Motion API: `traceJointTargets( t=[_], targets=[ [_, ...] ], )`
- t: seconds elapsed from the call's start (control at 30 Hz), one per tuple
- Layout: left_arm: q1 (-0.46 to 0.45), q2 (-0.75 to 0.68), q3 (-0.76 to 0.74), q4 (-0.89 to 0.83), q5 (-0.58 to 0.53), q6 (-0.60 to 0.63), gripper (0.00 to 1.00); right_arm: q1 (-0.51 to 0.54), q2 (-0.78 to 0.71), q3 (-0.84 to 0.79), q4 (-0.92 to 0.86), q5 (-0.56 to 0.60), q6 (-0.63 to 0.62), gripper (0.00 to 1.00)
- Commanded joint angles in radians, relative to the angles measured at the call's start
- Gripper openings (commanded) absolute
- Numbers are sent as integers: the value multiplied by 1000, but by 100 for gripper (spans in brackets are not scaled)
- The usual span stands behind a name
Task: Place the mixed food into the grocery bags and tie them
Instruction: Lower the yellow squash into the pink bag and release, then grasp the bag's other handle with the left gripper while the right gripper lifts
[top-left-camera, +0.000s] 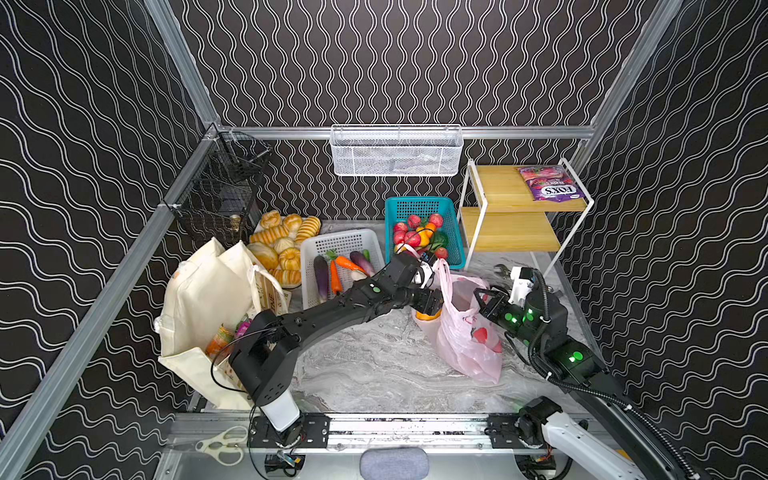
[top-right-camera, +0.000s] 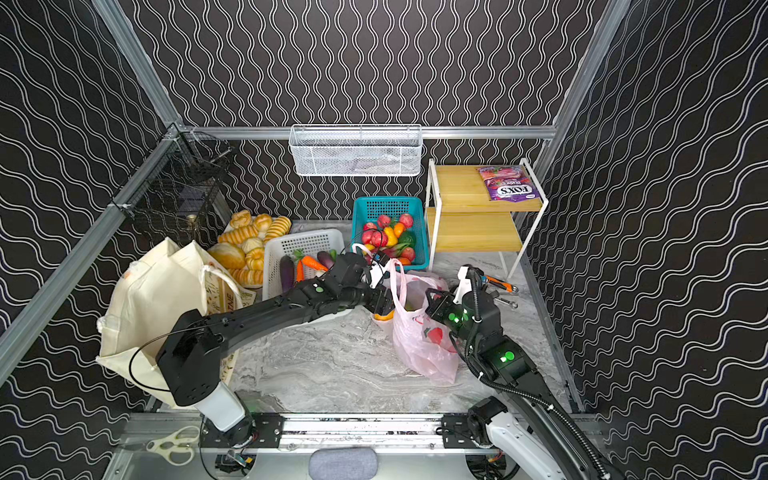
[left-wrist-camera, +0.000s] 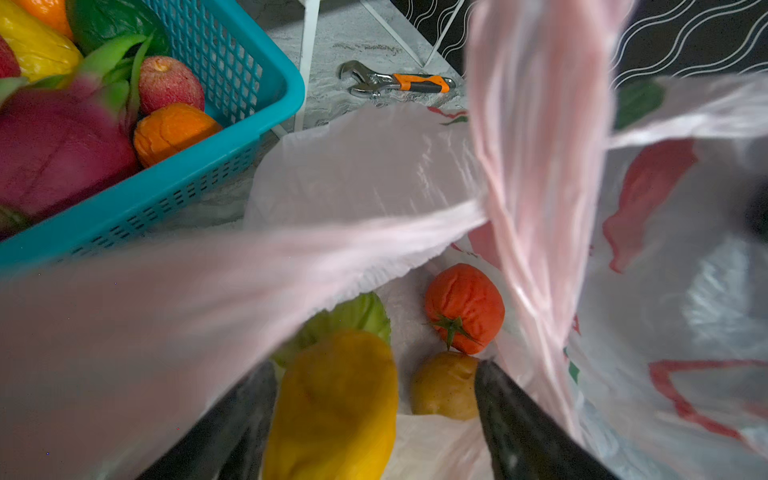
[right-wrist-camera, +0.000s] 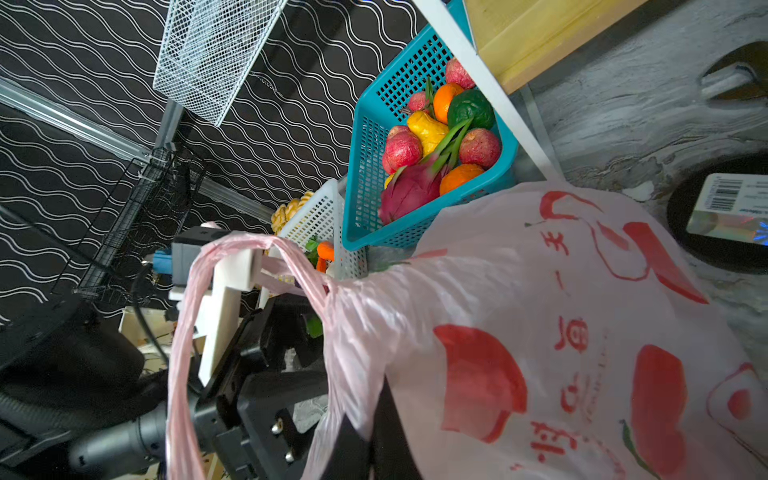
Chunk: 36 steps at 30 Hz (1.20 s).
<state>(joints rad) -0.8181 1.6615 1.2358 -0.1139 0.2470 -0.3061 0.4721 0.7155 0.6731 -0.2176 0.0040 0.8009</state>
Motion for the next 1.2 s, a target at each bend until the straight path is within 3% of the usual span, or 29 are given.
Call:
traceJointTargets(
  t=[0.0, 0.3, 0.53, 0.77, 1.03, 1.17],
  targets=[
    [0, -33, -1, 12, -9, 5, 79, -1, 1, -2, -10, 51, 37, 0],
    [0, -233, -85, 57, -31, -15, 74, -29, 56, 37, -120, 107, 79, 0],
    [0, -383, -88, -5, -191, 19, 79, -80, 52, 56, -149, 87, 50, 0],
    [7, -339, -21, -158, -345, 28, 84, -90, 58, 33, -116, 37, 72, 0],
    [96, -228, 25, -162, -174, 18, 86, -95, 55, 34, -120, 35, 64, 0],
    [178, -174, 37, -122, 36, 13, 83, -95, 51, 32, -117, 27, 67, 0]
  ],
)
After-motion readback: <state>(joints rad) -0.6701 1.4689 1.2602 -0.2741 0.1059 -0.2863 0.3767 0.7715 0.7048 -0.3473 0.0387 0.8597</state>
